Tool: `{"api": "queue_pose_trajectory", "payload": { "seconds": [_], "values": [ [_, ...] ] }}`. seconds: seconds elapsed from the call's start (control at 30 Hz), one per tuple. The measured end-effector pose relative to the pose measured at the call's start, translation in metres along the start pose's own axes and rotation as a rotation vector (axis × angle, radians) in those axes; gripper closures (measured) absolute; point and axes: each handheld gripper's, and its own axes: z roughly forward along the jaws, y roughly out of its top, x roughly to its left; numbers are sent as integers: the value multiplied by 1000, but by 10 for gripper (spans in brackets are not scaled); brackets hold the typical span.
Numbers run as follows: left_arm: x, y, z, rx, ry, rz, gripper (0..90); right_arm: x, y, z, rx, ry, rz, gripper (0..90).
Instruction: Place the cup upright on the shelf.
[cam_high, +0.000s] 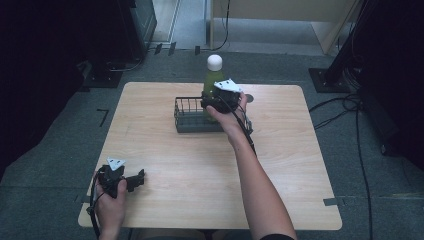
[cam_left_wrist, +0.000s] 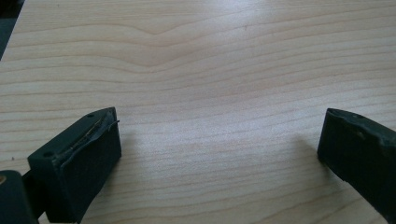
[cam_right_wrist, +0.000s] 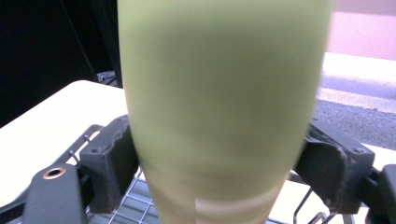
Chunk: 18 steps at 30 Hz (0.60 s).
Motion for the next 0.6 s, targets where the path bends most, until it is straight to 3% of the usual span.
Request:
{"api": "queue_pose_trajectory", "payload": {
  "seconds": [0.4, 0.6],
  "values": [
    [0, 0, 0, -1, 0, 0, 0, -2, 1, -8, 23, 34, 4, 75],
    [0, 0, 0, 0, 0, 0, 0, -6, -2, -23, 20, 56, -3, 9]
  ]
}}
